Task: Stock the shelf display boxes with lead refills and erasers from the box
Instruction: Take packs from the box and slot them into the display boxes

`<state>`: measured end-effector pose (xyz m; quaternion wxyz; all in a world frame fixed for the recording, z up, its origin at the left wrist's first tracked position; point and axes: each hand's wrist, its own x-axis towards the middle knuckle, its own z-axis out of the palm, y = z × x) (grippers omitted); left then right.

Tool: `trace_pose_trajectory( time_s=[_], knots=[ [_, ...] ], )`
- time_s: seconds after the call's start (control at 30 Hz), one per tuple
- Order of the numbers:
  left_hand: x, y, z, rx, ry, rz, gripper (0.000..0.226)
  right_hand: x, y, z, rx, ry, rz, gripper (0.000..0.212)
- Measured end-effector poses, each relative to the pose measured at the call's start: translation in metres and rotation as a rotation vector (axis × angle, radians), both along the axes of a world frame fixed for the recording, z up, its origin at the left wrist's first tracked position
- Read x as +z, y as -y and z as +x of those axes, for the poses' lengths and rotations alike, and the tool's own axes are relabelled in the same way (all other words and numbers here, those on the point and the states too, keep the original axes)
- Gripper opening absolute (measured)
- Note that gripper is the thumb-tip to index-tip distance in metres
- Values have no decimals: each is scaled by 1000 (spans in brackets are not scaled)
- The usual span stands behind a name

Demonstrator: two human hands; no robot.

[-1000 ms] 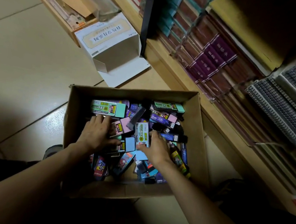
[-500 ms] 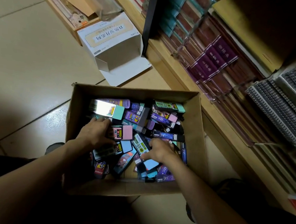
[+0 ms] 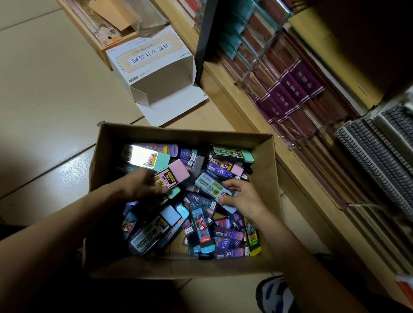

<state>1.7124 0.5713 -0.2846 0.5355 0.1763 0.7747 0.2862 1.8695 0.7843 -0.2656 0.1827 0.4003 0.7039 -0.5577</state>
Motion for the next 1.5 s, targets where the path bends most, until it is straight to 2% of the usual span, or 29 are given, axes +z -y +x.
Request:
trace_pose_trajectory(
  time_s=[0.13,0.23,0.33,0.4,0.6,0.73,0.83,0.9,1.0,1.1,1.23,1.37,1.5],
  knots=[
    [1,-4,12,184,155,82,30,8,9,-1,-342,-165,-226,28],
    [8,-12,18,360,216,175,23,13,19,-4,-440,-227,-335,26],
    [19,-23,26,509,264,260,30,20,30,-10,-509,-283,-430,19],
    [27,-30,33,520,293,315,34,28,35,-15,-580,-319,-462,20],
    [51,-43,55,534,371,416,23,56,44,-25,-834,-426,-493,16],
    [74,-45,64,501,399,506,35,79,50,-25,-884,-421,-451,18],
    [92,-44,65,406,336,524,65,97,52,-22,-878,-431,-445,9],
    [103,-43,64,374,292,525,70,111,54,-20,-859,-447,-431,16],
    [123,-39,63,363,268,557,66,133,53,-18,-831,-467,-395,24],
    [149,-37,57,333,257,607,61,161,44,-16,-776,-520,-351,17],
    [189,-44,39,368,187,681,43,204,22,-13,-607,-535,-191,17],
    [236,-61,14,393,155,768,48,253,-3,-9,-415,-485,-41,14],
    [281,-74,-10,360,48,866,43,305,-27,-12,-275,-451,75,25]
  ],
)
